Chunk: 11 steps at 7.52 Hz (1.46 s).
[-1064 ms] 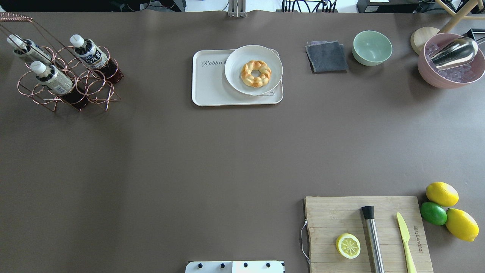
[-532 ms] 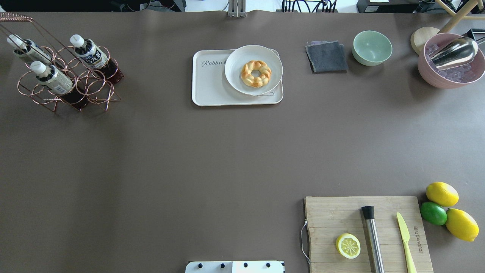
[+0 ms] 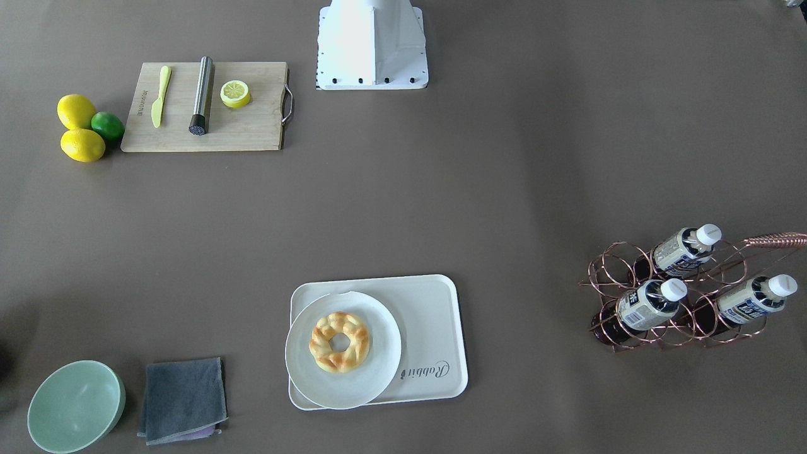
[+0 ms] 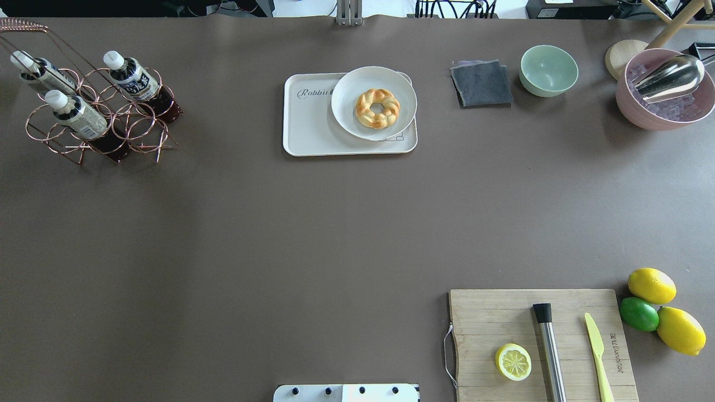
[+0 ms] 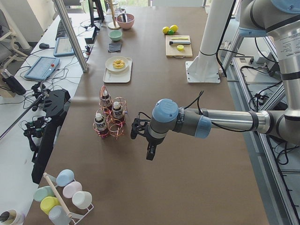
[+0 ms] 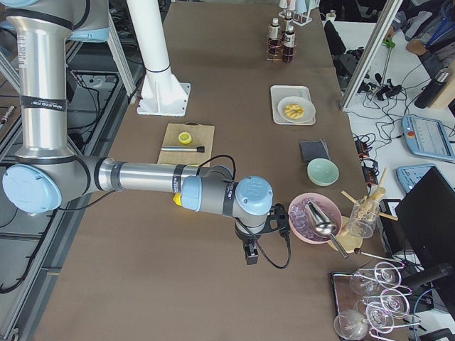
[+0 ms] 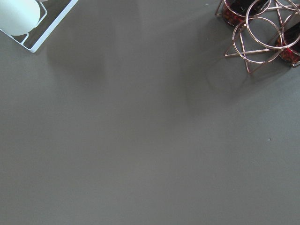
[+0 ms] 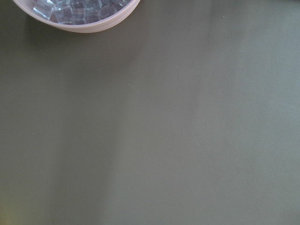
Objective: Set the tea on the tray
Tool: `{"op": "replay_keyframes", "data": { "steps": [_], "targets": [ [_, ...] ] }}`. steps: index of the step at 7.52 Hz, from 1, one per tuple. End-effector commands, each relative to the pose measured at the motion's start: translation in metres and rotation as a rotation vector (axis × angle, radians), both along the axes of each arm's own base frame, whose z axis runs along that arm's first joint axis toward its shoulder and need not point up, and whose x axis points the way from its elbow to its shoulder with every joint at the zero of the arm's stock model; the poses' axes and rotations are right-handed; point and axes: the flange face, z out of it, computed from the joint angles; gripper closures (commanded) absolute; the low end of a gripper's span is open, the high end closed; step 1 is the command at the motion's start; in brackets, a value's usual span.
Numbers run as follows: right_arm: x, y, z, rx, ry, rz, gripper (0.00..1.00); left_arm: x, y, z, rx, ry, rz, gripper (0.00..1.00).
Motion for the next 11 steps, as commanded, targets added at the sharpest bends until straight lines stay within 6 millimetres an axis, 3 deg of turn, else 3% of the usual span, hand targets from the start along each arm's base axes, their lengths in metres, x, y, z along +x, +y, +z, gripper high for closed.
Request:
{"op": "replay_keyframes", "data": {
  "steps": [1,11],
  "targets": [
    [-0.009,-0.006,-0.012,0.0,0.001,0.007,0.0,-0.001,0.001,-0.006,0.009,-0.001,0.0,0.03],
    [-0.028,-0.007,-0.008,-0.006,-0.002,-0.037,0.0,-0.005,0.005,-0.004,0.006,-0.008,-0.011,0.03]
  ]
}}
